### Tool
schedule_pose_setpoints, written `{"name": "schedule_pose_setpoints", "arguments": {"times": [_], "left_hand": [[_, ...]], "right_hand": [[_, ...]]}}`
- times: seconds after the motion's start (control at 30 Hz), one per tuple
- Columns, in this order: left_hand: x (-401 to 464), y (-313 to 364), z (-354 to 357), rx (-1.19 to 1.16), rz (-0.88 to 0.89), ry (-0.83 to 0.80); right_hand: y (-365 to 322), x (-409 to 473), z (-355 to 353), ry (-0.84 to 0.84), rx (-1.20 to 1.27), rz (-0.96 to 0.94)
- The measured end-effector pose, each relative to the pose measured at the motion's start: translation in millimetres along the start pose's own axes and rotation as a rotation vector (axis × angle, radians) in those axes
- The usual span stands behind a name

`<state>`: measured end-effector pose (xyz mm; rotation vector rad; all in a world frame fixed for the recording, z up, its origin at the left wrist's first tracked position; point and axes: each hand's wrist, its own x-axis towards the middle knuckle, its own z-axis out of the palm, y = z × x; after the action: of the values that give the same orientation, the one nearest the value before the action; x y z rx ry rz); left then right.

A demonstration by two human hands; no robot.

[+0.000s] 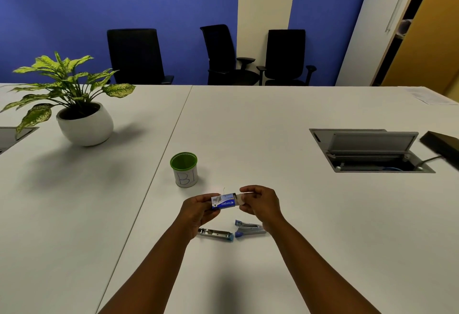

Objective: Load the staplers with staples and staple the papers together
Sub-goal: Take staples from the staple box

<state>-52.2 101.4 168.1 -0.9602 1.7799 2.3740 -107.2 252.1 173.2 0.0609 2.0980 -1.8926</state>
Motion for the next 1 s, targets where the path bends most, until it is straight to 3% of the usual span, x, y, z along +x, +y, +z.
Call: {"name": "schedule_pose_setpoints", "arguments": {"times": [0.27,0.47,0.8,1.0], "left_hand": [[3,1,0,-0.029,-0.011,0.003],[2,-5,5,-0.063,-0.001,0.042],[2,-8,8,-0.087,-0.007,0.051],[6,-11,9,-0.060,-0.002,0.050]], "right_hand": [[0,2,-7,0.097,-0.170,-0.124],[0,-3,2,0.176,-0.728,-0.237],[-1,-2,9,0.205,-0.660,-0.143],[1,-9,9,0.265,-0.722,-0.234]]}}
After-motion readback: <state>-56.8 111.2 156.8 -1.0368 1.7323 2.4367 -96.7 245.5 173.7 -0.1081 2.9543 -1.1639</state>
